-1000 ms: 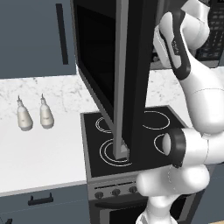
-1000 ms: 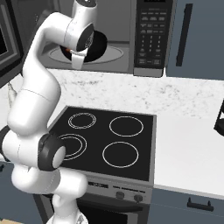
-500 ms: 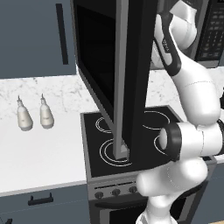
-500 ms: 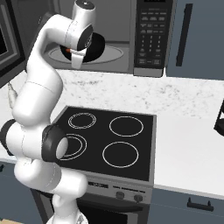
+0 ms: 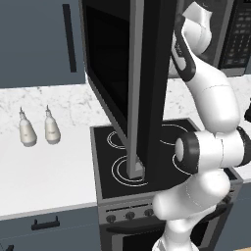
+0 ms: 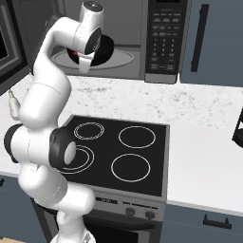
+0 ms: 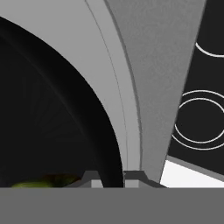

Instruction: Pick the bell pepper from the sink and place it in the bowl. Then pick the bowl and place it in the microwave. Then close the microwave door and press the start button.

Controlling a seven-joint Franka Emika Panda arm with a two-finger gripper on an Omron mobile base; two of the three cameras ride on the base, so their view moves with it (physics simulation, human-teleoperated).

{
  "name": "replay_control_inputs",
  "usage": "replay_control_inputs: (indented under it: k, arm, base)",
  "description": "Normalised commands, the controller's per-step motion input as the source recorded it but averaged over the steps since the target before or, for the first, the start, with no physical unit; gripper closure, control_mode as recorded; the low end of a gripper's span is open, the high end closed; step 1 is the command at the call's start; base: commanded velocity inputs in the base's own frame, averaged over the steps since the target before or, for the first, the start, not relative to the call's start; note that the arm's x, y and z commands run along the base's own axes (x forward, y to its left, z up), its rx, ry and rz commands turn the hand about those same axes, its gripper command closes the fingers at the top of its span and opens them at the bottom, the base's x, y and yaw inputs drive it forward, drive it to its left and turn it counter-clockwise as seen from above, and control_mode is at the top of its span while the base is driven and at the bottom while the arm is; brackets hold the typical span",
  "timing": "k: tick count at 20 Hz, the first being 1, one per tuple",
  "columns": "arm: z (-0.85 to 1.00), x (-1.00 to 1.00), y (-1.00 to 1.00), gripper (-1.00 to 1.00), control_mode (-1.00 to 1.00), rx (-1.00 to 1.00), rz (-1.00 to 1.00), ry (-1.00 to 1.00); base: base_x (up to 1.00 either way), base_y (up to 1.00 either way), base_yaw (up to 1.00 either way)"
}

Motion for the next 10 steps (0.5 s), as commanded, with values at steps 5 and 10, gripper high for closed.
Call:
replay_control_inputs:
  k: [5,10]
  arm:
    - [-0.09,0.20,0.07,-1.00,-1.00,0.00,0.00,0.00]
    - [-0.14,0.00,0.05,-1.00,-1.00,0.00,0.00,-0.07]
  base:
    - [0.00,0.00,0.00]
    - [0.00,0.00,0.00]
